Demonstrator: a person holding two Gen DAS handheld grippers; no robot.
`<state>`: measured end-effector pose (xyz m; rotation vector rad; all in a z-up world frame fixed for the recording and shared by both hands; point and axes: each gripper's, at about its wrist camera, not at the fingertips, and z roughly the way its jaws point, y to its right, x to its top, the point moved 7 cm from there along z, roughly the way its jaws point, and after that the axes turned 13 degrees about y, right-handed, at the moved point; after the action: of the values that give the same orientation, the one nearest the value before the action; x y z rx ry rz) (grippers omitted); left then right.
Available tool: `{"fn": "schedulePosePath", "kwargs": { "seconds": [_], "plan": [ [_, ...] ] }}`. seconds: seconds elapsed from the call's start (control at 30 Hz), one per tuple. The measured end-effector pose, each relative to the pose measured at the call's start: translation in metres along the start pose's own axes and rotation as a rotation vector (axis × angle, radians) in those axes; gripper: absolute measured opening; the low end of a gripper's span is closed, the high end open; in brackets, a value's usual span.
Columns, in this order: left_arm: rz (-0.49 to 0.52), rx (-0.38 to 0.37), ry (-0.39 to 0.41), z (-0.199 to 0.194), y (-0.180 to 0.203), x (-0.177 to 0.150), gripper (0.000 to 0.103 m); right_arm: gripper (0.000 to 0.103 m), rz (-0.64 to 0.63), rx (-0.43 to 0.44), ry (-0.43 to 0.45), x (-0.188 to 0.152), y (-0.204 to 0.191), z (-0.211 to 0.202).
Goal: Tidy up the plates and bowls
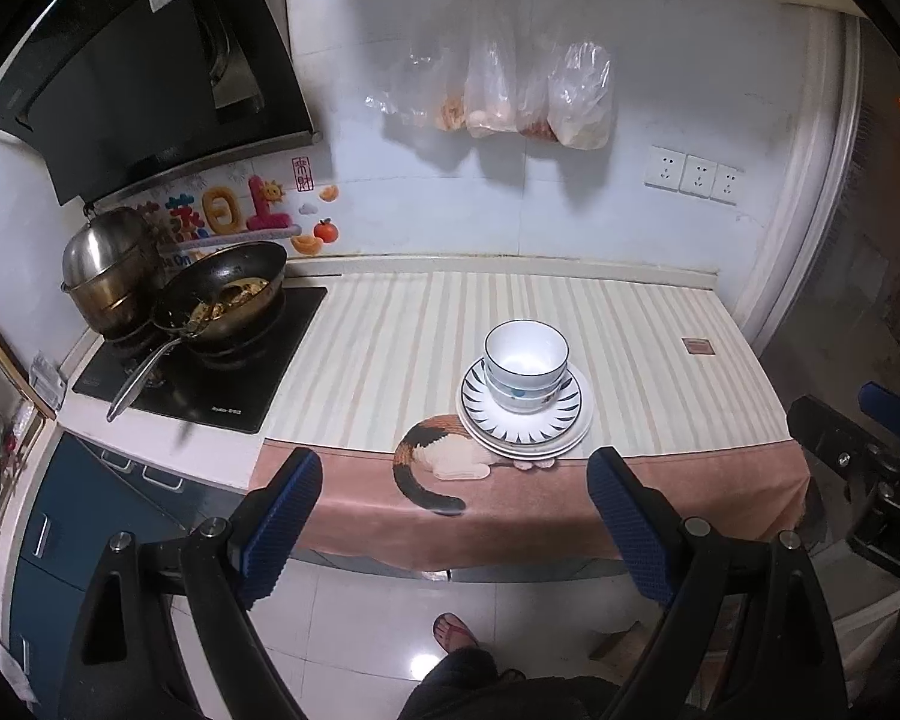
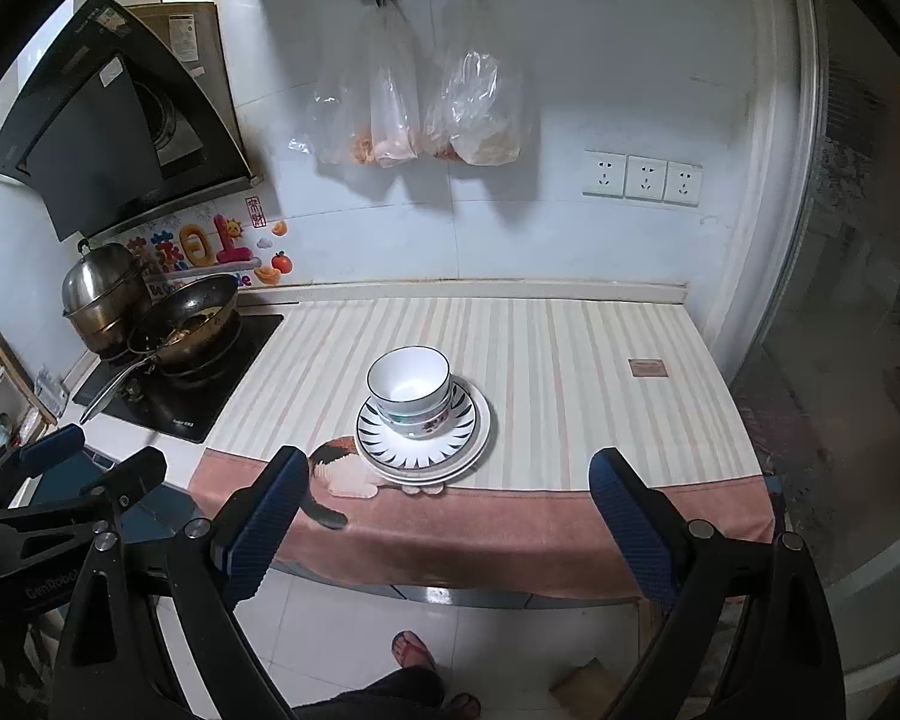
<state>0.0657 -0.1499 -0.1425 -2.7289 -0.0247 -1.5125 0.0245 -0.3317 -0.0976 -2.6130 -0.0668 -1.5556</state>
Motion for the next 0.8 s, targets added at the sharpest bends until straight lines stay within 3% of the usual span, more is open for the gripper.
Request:
{"fn": "schedulePosePath", "kwargs": {
  "seconds": [0.4,0.8],
  "plan": [
    [0.006,-0.007,0.012,-0.014,-0.009,-0.008,0.091,0.097,0.001,0.014,-0.015,-0.016,-0.006,-0.015],
    [0.014,-0.011,0.037,-0.022,-0.008,-0.007,0.091,0.097,-0.002,-0.002,-0.002,-0.011,0.003,-0.016]
  ]
}}
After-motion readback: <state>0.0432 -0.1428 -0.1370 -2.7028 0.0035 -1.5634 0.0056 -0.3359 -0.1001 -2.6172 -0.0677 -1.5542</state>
